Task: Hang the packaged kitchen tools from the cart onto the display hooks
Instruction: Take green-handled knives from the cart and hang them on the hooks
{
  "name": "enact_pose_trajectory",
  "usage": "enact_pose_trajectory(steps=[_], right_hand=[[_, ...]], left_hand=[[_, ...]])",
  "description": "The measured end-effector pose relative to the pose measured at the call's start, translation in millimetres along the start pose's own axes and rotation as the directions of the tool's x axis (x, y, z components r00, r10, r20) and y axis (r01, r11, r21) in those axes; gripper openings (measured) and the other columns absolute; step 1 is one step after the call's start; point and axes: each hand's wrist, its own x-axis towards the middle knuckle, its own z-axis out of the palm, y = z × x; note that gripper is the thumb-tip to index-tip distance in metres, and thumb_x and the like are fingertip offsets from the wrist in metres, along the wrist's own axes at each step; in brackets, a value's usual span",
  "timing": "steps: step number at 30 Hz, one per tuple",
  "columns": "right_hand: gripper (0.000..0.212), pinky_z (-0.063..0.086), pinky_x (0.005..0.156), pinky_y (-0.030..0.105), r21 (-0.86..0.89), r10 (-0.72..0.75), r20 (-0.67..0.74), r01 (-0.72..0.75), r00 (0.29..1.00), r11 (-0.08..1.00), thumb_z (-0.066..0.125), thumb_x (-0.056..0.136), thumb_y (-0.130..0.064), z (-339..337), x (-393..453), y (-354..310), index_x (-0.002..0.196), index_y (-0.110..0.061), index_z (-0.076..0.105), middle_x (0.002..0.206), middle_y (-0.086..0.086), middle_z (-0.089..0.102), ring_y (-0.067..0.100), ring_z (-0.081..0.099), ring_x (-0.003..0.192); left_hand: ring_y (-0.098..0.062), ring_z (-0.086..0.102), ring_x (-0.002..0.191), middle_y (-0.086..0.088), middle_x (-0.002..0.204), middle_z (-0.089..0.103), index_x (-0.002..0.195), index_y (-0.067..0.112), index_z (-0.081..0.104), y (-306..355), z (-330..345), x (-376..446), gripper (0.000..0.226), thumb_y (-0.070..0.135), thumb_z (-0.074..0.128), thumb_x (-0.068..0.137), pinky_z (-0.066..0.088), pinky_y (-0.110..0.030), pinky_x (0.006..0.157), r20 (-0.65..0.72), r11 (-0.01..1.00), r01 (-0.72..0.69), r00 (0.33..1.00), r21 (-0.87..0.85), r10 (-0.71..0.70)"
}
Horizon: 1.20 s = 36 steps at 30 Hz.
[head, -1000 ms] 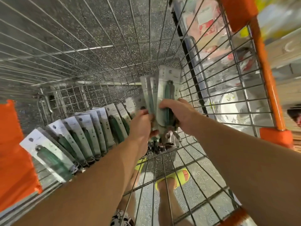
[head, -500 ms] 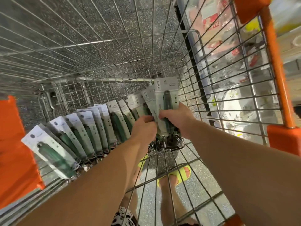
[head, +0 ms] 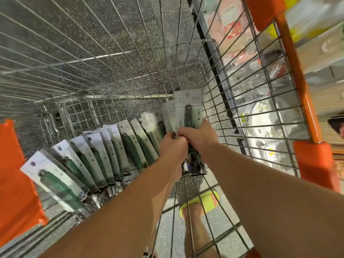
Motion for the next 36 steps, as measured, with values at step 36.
enact_pose_trajectory(steps=[36], right_hand=[[0.049, 0.062, 0.07, 0.034, -0.11, -0.065, -0.046, 0.059, 0.997, 0.992, 0.081, 0.075, -0.042, -3, 2, 4, 0.111, -0.016, 0.062, 0.1, 0.004, 0.068, 0.02, 0.068, 0.086]], left_hand=[[-0.022, 0.069, 0.091, -0.01, 0.101, 0.077, 0.111, 0.011, 0.072, -4, 7, 0, 0.032, 0.001, 0.043, 0.104, 0.059, -0.038, 0.085, 0.031, 0.989, 0.021, 0.999, -0.148, -0.017]])
